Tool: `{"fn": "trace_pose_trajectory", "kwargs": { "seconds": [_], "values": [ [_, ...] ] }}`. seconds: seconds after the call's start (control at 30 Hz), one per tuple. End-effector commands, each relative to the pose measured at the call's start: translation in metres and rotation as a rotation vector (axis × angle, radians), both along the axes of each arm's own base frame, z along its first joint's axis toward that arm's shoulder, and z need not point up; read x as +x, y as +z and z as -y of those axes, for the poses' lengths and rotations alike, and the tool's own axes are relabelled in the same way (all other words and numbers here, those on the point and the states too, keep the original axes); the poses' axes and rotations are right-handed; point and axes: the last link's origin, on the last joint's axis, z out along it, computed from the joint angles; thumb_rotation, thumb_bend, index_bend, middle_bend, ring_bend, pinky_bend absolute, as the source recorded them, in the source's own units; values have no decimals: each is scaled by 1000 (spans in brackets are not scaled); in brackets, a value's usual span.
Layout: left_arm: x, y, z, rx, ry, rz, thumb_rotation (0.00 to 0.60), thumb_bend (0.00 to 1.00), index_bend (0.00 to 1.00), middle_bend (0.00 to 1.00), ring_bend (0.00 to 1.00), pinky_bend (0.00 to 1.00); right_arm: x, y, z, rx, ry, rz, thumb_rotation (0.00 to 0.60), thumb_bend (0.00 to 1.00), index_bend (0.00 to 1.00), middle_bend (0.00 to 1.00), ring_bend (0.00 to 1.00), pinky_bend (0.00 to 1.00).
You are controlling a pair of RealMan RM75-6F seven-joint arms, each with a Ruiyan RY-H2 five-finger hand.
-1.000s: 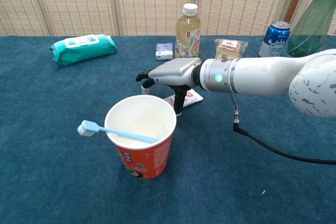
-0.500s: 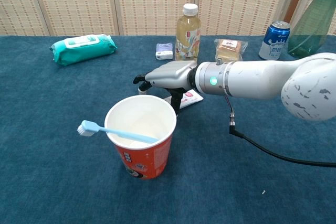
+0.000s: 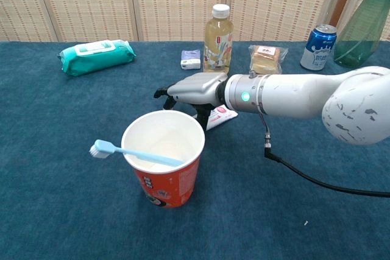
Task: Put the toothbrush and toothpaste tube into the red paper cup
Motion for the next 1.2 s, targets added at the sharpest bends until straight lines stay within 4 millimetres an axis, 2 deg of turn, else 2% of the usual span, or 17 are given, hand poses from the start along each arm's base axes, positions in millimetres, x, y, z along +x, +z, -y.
{"fn": "trace_pose_trajectory", "kwargs": {
  "seconds": [0.03, 0.37, 0.63, 0.97, 1.2],
  "values": [
    [0, 0, 0, 0, 0, 1, 600, 601, 348, 0, 0, 0, -1, 1, 0, -5, -3, 9, 600, 154, 569, 0, 0, 152],
    [2, -1, -1, -2, -5, -3, 600, 601, 349, 0, 0, 0, -6, 12, 4, -25, -60, 86, 600, 158, 645, 30, 0, 152],
    [4, -2, -2, -4, -10, -5, 600, 601, 348, 0, 0, 0, -12, 39, 13, -62, -131, 172, 600, 158, 650, 33, 0, 152],
    [9, -3, -5, -8, -24, -12, 600, 601, 349, 0, 0, 0, -4, 80, 16, -103, -173, 319, 600, 160, 663, 46, 0, 152],
    [12, -4, -6, -10, -29, -15, 600, 601, 349, 0, 0, 0, -4, 89, 16, -111, -187, 351, 600, 187, 697, 65, 0, 152]
  ]
}}
